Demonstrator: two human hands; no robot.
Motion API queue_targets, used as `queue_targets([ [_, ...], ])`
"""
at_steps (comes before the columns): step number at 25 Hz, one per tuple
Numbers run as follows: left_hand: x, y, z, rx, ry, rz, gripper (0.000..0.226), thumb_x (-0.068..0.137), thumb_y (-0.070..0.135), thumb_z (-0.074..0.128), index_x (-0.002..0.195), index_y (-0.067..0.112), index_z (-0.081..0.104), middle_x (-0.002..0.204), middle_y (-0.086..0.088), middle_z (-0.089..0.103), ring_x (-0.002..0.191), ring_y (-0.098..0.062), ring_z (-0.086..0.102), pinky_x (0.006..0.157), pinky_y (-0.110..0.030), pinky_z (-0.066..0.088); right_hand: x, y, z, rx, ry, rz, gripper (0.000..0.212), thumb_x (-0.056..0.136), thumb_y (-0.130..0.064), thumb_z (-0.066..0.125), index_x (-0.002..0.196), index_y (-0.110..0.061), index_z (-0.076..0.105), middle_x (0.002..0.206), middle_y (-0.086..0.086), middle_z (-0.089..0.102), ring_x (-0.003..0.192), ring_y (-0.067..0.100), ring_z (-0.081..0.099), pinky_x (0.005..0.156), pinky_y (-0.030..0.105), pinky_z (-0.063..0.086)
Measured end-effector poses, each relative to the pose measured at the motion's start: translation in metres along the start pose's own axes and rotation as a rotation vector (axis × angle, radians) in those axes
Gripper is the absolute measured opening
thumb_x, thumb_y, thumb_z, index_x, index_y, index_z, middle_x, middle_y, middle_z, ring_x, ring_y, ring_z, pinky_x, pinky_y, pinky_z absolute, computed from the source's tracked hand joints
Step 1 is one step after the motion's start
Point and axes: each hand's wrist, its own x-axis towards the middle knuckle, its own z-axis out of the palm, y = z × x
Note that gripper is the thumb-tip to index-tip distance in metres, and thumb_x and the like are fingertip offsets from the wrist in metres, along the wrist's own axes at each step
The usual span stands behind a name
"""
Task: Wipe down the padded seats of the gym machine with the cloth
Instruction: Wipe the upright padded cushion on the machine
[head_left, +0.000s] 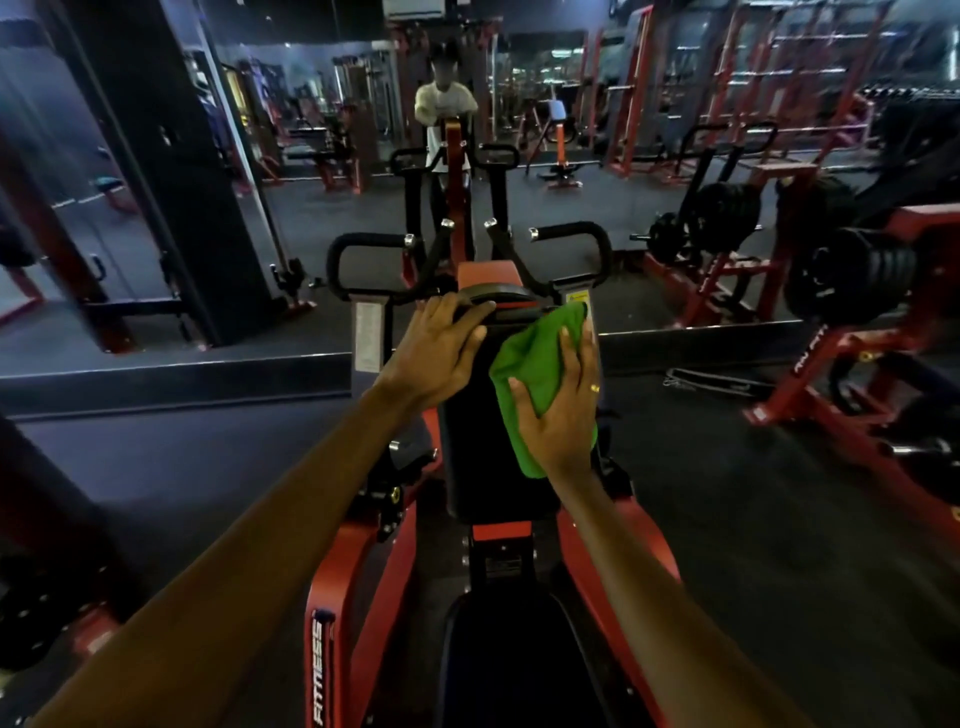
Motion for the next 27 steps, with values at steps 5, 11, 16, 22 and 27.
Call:
queue_targets([
  [5, -0.001, -0.003, 0.006, -0.016, 0.024, 0.032, 0.047, 0.105, 0.028, 0.038, 0.142, 0.005, 0.055, 0.134, -0.018, 0.059, 0.123, -0.03, 0.049, 0.108, -0.044, 0.037, 0.006, -0.008, 0.006, 0.059, 0.017, 0.099, 0.086, 0.098, -0.062, 0.047, 0.161, -0.011, 0.017, 0.169, 0.015, 0.012, 0.157, 0.031, 0.014, 0.121, 0.057, 0.027],
  [11, -0.003, -0.009, 0.014, 0.088, 0.056, 0.09, 0.049, 0.107, 0.031, 0.033, 0.146, 0.007, 0.05, 0.136, -0.016, 0.058, 0.119, -0.036, 0.054, 0.101, -0.05, 0.046, 0.041, -0.001, 0.007, -0.012, 0.04, -0.134, 0.072, 0.101, -0.041, 0.052, 0.159, -0.013, 0.02, 0.167, 0.012, 0.022, 0.155, 0.035, 0.018, 0.123, 0.054, 0.025],
  [16, -0.007, -0.006, 0.025, 0.135, 0.132, 0.059, 0.051, 0.109, 0.036, 0.027, 0.146, 0.013, 0.052, 0.131, -0.015, 0.059, 0.112, -0.038, 0.055, 0.094, -0.05, 0.047, -0.029, 0.025, 0.011, 0.163, 0.001, 0.079, 0.078, 0.101, -0.058, 0.044, 0.158, -0.008, 0.023, 0.168, 0.01, 0.016, 0.156, 0.027, 0.018, 0.118, 0.06, 0.029],
  [22, -0.005, -0.005, 0.028, 0.167, 0.15, 0.058, 0.05, 0.108, 0.035, 0.03, 0.136, 0.006, 0.059, 0.124, -0.019, 0.062, 0.104, -0.039, 0.056, 0.089, -0.047, 0.044, 0.061, -0.017, 0.007, 0.043, 0.072, -0.073, 0.068, 0.099, -0.046, 0.054, 0.152, -0.006, 0.042, 0.163, 0.011, 0.034, 0.155, 0.03, 0.021, 0.125, 0.045, 0.022],
  [27, 0.003, 0.004, 0.011, 0.176, 0.135, 0.081, 0.042, 0.104, 0.032, 0.042, 0.133, 0.01, 0.065, 0.121, -0.013, 0.066, 0.109, -0.035, 0.06, 0.089, -0.047, 0.048, -0.026, 0.03, 0.018, 0.361, 0.058, 0.234, 0.071, 0.103, -0.052, 0.048, 0.155, -0.007, 0.033, 0.158, 0.012, 0.042, 0.146, 0.028, 0.041, 0.113, 0.057, 0.039],
])
